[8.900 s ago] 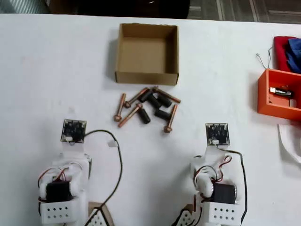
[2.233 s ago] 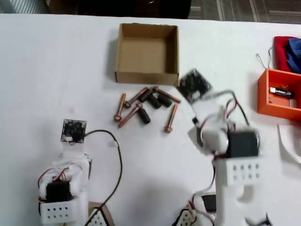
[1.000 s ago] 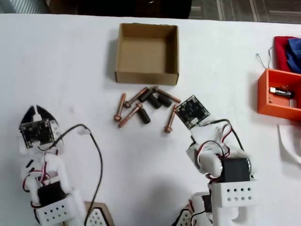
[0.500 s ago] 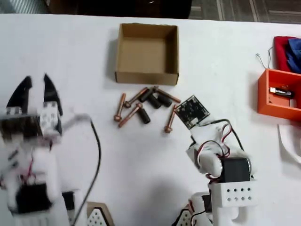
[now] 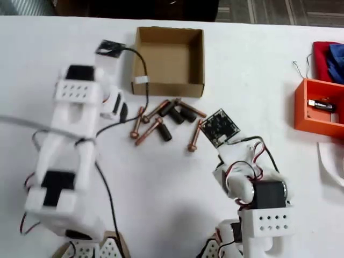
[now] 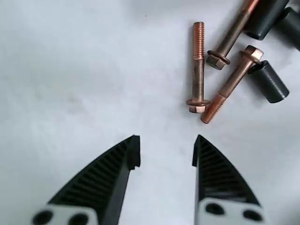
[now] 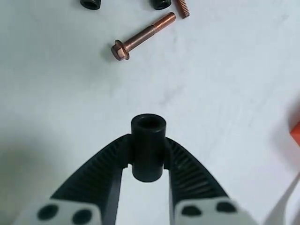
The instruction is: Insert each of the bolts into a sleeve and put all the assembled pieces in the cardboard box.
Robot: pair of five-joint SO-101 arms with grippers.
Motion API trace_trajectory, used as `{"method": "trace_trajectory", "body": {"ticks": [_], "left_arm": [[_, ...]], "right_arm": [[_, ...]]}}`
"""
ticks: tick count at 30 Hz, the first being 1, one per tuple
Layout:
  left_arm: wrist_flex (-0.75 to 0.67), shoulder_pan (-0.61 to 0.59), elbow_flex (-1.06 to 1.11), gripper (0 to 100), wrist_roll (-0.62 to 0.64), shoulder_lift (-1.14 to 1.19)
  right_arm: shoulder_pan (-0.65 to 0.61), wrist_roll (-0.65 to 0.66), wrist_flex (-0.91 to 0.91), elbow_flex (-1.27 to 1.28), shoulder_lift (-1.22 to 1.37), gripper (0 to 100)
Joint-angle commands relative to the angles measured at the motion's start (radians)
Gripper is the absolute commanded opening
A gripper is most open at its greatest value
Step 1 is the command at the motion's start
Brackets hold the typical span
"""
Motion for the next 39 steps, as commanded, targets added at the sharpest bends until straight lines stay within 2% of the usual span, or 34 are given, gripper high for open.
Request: {"method": "trace_trajectory", "body": {"ticks": [1, 12, 22, 26, 27, 33, 39], "left_arm": [[0.023, 0.043, -0.122, 21, 0.008, 0.153], [0.014, 0.129, -0.357, 21, 0.143, 0.454], [0.023, 0.127, -0.424, 21, 0.149, 0.623], [0.026, 0.127, -0.426, 4, 0.146, 0.623], [0.029, 0.127, -0.426, 2, 0.132, 0.623], [0.092, 0.112, -0.437, 2, -0.120, 0.614], [0.270, 0.011, -0.633, 2, -0.146, 0.479]], "right_arm": [[0.005, -0.003, -0.010, -0.005, -0.015, 2.1], [0.007, -0.003, -0.010, -0.005, -0.015, 2.1], [0.007, -0.003, -0.010, -0.005, -0.016, 2.1], [0.007, -0.002, -0.010, -0.005, -0.016, 2.1], [0.007, -0.002, -0.010, -0.005, -0.016, 2.1], [0.007, -0.002, -0.010, -0.005, -0.016, 2.1], [0.007, -0.002, -0.010, -0.005, -0.016, 2.1]]}}
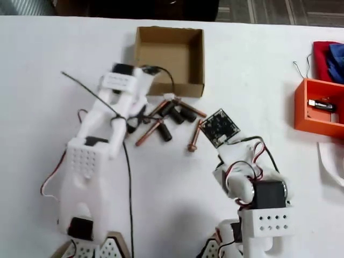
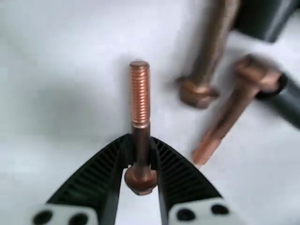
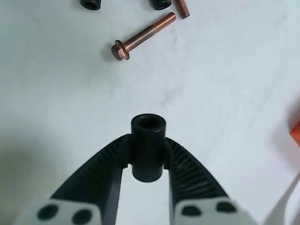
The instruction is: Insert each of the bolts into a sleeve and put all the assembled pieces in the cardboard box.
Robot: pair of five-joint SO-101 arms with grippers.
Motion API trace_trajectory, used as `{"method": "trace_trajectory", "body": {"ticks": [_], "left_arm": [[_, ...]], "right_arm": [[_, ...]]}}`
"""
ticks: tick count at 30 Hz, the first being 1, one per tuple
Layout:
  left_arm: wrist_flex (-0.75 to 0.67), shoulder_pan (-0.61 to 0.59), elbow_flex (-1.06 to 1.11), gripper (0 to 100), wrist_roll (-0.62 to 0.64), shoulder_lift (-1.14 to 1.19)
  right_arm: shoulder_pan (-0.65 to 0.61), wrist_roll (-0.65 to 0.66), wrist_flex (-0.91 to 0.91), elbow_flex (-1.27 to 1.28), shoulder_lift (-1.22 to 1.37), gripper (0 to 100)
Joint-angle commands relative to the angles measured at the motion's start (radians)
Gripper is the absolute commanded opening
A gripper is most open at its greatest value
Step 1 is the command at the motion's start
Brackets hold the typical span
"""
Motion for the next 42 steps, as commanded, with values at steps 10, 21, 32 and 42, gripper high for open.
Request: {"method": "trace_trajectory", "body": {"ticks": [10, 21, 32, 42], "left_arm": [[0.083, -0.203, 0.337, 2, -0.937, -0.626], [-0.241, -0.288, 1.003, 3, -1.347, -0.848], [-0.667, -0.282, 1.245, 11, -1.330, -0.848], [-0.703, -0.282, 1.063, 16, -0.941, -0.856]], "right_arm": [[0.004, -0.002, -0.010, -0.005, -0.016, 2.1], [0.001, -0.002, -0.013, -0.005, -0.016, 2.1], [0.001, -0.002, -0.010, -0.005, -0.016, 2.1], [0.001, -0.002, -0.010, -0.005, -0.016, 2.1]]}}
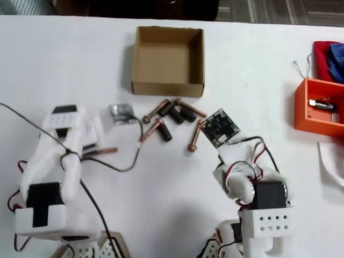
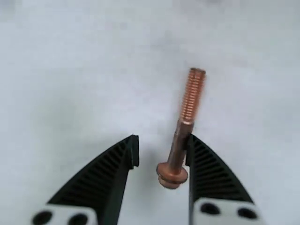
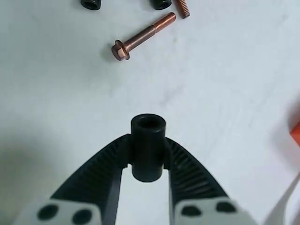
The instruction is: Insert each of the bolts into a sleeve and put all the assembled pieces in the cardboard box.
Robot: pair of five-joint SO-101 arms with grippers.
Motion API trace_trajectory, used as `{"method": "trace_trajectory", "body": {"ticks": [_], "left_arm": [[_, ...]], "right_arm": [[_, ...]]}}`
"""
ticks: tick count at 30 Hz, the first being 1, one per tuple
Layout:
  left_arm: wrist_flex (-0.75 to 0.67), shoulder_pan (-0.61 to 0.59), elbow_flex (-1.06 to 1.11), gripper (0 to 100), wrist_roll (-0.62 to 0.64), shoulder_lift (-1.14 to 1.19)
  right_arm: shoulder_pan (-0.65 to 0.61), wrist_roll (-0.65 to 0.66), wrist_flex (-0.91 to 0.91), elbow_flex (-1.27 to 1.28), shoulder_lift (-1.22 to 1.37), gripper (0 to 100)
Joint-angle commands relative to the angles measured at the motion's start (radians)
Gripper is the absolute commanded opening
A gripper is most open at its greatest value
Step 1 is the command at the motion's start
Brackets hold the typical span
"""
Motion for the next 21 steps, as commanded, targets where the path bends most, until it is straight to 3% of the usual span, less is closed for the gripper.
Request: {"method": "trace_trajectory", "body": {"ticks": [1, 5, 8, 10, 13, 15, 21], "left_arm": [[-0.002, -0.003, -0.130, 15, 0.166, -0.046], [0.250, -0.003, -0.254, 12, 0.512, -0.043], [0.457, 0.017, -0.340, 12, 0.848, -0.041], [0.522, 0.028, -0.384, 12, 1.105, -0.040], [0.511, 0.029, -0.398, 12, 1.475, -0.038], [0.457, 0.032, -0.395, 12, 1.656, -0.037], [0.328, 0.058, -0.232, 18, 1.846, -0.035]], "right_arm": [[0.001, -0.002, -0.010, -0.005, -0.016, 2.1], [0.001, -0.002, -0.010, -0.005, -0.016, 2.1], [0.001, -0.002, -0.013, -0.005, -0.016, 2.1], [0.001, -0.002, -0.015, -0.005, -0.016, 2.1], [0.001, -0.005, -0.015, -0.005, -0.016, 2.1], [0.001, -0.006, -0.015, -0.005, -0.016, 2.1], [0.001, -0.003, -0.025, -0.005, -0.016, 2.1]]}}
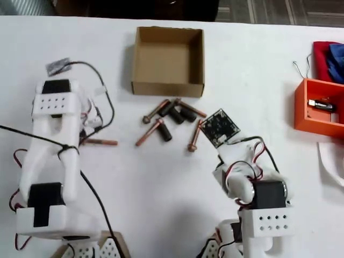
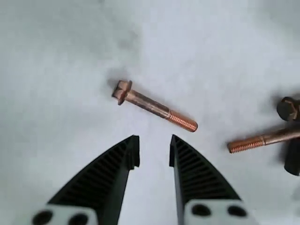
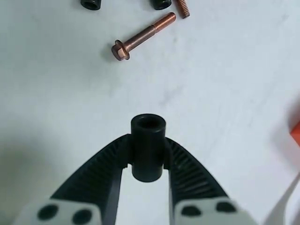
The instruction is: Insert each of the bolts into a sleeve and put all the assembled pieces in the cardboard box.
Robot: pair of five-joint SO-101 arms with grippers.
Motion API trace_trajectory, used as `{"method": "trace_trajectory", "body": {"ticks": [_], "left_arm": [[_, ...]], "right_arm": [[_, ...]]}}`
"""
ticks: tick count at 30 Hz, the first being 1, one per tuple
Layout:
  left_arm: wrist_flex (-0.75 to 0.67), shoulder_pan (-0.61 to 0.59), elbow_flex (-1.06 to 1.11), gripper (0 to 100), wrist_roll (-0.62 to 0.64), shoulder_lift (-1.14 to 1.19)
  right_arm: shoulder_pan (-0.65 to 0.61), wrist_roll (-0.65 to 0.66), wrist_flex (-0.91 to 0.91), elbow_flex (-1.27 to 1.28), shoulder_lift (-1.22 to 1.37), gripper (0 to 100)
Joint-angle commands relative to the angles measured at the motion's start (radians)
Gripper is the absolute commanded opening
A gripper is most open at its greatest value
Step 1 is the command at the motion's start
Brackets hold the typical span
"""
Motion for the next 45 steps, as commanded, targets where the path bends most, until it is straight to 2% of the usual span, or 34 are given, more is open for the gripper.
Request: {"method": "trace_trajectory", "body": {"ticks": [1, 4, 6, 13, 21, 29, 34, 36, 39, 41, 45], "left_arm": [[-0.078, 0.037, 0.081, 22, 0.118, -0.035], [-0.138, 0.043, 0.143, 36, 0.201, -0.035], [-0.172, 0.043, 0.174, 40, 0.265, -0.035], [-0.288, 0.034, 0.298, 32, 0.497, -0.035], [-0.388, -0.008, 0.363, 26, 0.471, -0.035], [-0.632, -0.008, 0.466, 25, 0.465, -0.034], [-0.638, -0.008, 0.475, 24, 0.465, -0.034], [-0.640, -0.009, 0.489, 18, 0.465, -0.034], [-0.666, -0.009, 0.509, 2, 0.445, -0.034], [-0.686, -0.009, 0.516, 5, 0.379, -0.034], [-0.701, -0.008, 0.532, 3, 0.353, -0.034]], "right_arm": [[0.001, -0.005, -0.031, -0.005, -0.016, 2.1], [-0.001, -0.005, -0.031, -0.008, -0.016, 2.1], [-0.001, -0.005, -0.031, -0.008, -0.016, 2.1], [-0.001, -0.005, -0.030, -0.008, -0.016, 2.1], [-0.001, -0.003, -0.030, -0.008, -0.016, 2.1], [-0.001, -0.003, -0.027, -0.009, -0.016, 2.1], [-0.001, -0.003, -0.025, -0.009, -0.018, 2.1], [-0.001, -0.003, -0.025, -0.009, -0.018, 2.1], [-0.001, -0.003, -0.025, -0.009, -0.018, 2.1], [-0.001, -0.003, -0.025, -0.009, -0.018, 2.1], [-0.001, -0.005, -0.025, -0.009, -0.018, 2.1]]}}
